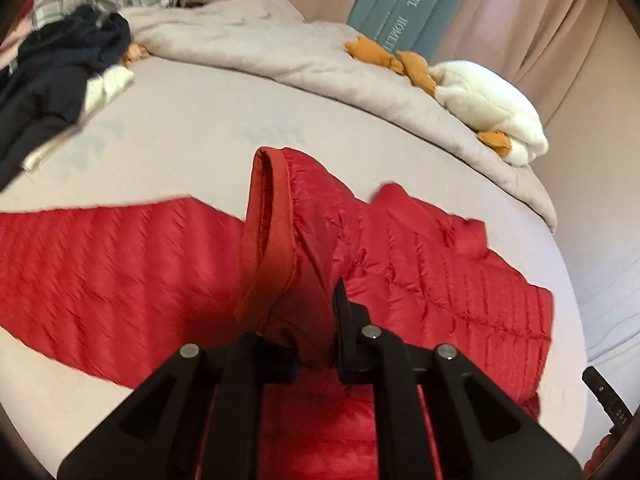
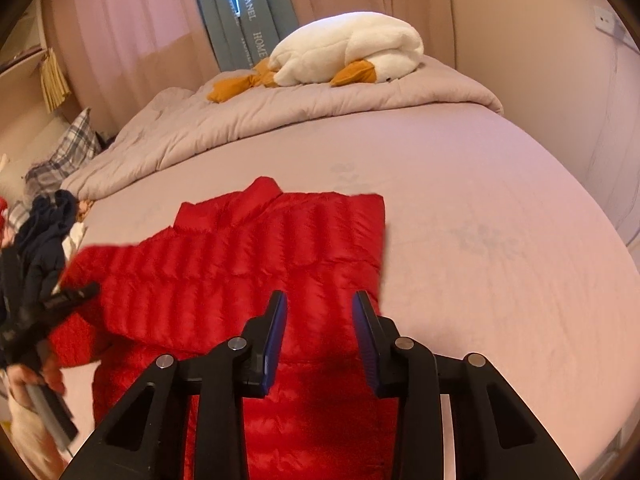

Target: Fold large clothes

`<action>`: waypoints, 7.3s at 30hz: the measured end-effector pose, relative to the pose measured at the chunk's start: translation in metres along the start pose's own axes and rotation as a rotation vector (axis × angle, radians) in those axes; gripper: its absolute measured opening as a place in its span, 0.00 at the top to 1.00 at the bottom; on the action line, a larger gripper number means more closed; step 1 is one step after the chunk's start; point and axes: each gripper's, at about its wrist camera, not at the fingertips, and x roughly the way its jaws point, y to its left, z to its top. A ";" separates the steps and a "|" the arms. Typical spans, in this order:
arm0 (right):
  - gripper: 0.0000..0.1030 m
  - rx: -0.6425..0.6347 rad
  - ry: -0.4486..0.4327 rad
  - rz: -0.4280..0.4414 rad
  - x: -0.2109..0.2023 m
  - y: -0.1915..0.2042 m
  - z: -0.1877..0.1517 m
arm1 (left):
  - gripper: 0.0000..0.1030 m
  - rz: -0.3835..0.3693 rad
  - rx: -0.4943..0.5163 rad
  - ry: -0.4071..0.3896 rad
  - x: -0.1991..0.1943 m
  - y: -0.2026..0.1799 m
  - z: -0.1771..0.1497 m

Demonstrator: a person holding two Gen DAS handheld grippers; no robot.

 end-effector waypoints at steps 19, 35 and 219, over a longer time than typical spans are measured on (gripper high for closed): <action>0.72 0.053 0.223 -0.028 0.096 -0.021 -0.027 | 0.80 0.114 0.005 0.126 0.059 0.029 -0.031; 0.71 0.013 0.182 -0.112 0.085 -0.005 -0.031 | 0.21 0.053 -0.099 0.136 0.007 0.038 -0.034; 0.87 -0.273 -0.277 0.099 -0.100 0.112 0.080 | 0.06 -0.076 -0.147 0.013 -0.112 0.056 -0.050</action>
